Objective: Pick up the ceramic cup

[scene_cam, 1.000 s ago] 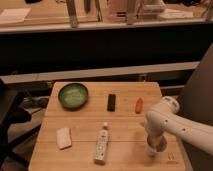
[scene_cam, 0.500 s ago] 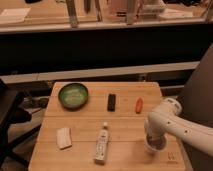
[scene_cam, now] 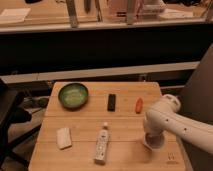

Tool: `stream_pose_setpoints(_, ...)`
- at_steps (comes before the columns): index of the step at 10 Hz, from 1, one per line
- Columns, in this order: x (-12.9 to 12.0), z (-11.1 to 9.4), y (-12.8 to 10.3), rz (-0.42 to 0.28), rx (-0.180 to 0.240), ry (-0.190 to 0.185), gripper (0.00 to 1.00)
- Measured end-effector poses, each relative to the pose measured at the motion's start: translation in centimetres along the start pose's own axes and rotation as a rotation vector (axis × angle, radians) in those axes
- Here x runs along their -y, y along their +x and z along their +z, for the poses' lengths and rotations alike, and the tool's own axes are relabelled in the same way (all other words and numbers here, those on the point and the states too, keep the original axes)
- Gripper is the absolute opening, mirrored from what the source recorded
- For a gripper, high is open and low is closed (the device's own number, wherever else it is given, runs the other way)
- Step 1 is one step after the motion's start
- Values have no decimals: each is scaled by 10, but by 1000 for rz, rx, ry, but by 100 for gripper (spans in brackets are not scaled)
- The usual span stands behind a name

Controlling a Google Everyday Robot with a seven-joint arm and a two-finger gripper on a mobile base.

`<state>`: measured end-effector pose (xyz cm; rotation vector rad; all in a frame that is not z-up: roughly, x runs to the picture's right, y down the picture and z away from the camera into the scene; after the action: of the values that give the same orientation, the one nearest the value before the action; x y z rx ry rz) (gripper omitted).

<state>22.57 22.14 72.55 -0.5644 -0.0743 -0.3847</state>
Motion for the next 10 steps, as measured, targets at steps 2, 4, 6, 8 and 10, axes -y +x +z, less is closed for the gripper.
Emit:
stream_pose_setpoints(2,5,-4,-6,-17,-7,13,4)
stream_pose_setpoints(4,12,-10,-11,-35,-13,23,4)
stream_pose_setpoints(6,13,-13,-13,-47,-20,28,4)
stream_pose_setpoints(8,19,-15,-19,-65,-20,39,4)
stream_pose_setpoints(10,24,-17,-23,-83,-21,50,4)
